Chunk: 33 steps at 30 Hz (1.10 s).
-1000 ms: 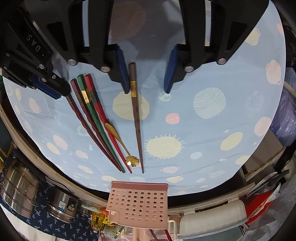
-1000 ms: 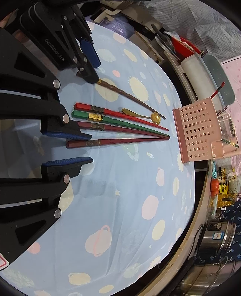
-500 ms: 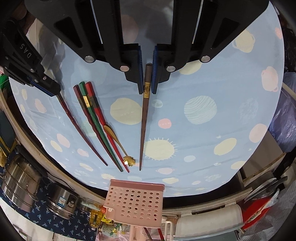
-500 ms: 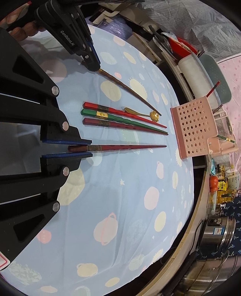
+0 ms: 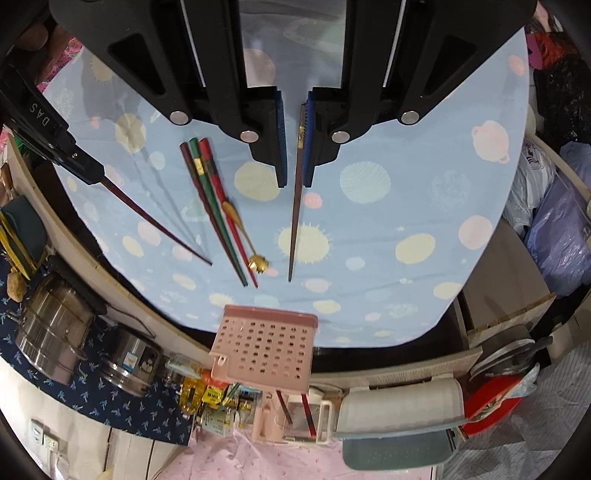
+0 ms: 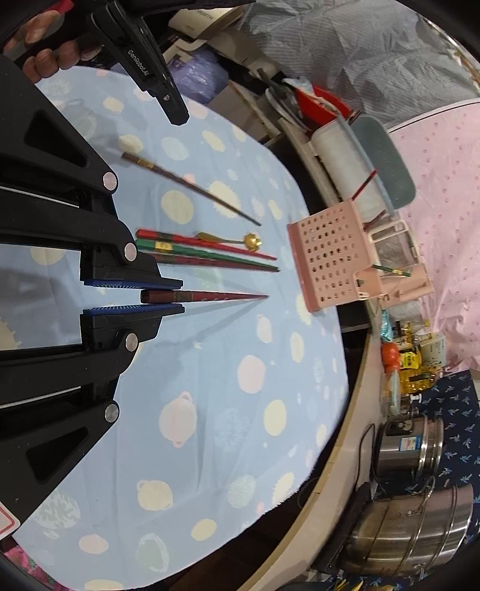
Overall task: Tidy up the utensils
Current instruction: 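Grasp a dark red chopstick with the right tool while the left tool grasps a gold-banded brown chopstick, then lift both held chopsticks toward the pink basket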
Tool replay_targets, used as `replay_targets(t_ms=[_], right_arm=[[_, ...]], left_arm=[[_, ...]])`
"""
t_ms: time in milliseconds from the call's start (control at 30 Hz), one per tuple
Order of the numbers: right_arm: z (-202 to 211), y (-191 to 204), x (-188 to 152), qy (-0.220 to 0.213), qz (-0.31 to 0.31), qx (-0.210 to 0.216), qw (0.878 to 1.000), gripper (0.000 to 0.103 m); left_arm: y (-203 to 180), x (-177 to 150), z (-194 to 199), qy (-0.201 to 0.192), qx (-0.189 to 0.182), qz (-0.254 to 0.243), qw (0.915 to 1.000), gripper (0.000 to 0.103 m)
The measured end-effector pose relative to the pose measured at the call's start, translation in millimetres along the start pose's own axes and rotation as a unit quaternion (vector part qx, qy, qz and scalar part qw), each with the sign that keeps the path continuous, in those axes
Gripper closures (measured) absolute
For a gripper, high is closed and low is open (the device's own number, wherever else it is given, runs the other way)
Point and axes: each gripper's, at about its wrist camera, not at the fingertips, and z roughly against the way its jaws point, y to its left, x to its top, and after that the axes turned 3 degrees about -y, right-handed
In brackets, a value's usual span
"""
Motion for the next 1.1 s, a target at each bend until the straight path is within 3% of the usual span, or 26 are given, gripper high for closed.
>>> replay_targets(t_ms=[133,267,400,467,633,700,900,1100], right_arm=[[14.5,0.4,10.0,-0.02,-0.001,0.004,1.0,0.096],[12.0,-2.1,4.3,-0.013,-0.002,0.004,1.0,0.096],[2.4,-3.4,-8.5,0.009,-0.01,0.009,1.0,0.096],[-0.8,-2.7,-13.6,0.016,-0.009,0.009,1.0,0.096],[-5.1,-0.7,-18.2,0.023,-0.008,0.008,1.0,0.096],[-6.0,-0.6,-18.7,0.024,-0.007,0.008,1.0,0.096],[-8.9,0.1,-21.2,0.029,-0.008,0.008,1.0,0.096],[-4.3,-0.9,-16.7,0.023,-0.009,0.01,1.0,0.096]], left_arm=[[-0.8,5.3,8.2,-0.008,-0.004,-0.001,1.0,0.095],[-0.2,-5.5,-6.4,0.015,-0.011,0.002,0.9998,0.094],[1.6,-20.2,-30.7,0.043,-0.014,0.006,0.999,0.069],[1.3,-25.4,-41.7,0.052,-0.015,0.005,0.9985,0.068],[7.2,-35.6,-61.7,0.076,-0.007,0.014,0.997,0.069],[7.8,-36.7,-61.2,0.069,-0.004,0.013,0.9975,0.07],[7.1,-38.4,-61.9,0.07,0.001,0.007,0.9975,0.095],[5.7,-38.0,-49.4,0.07,-0.001,0.009,0.9975,0.096]])
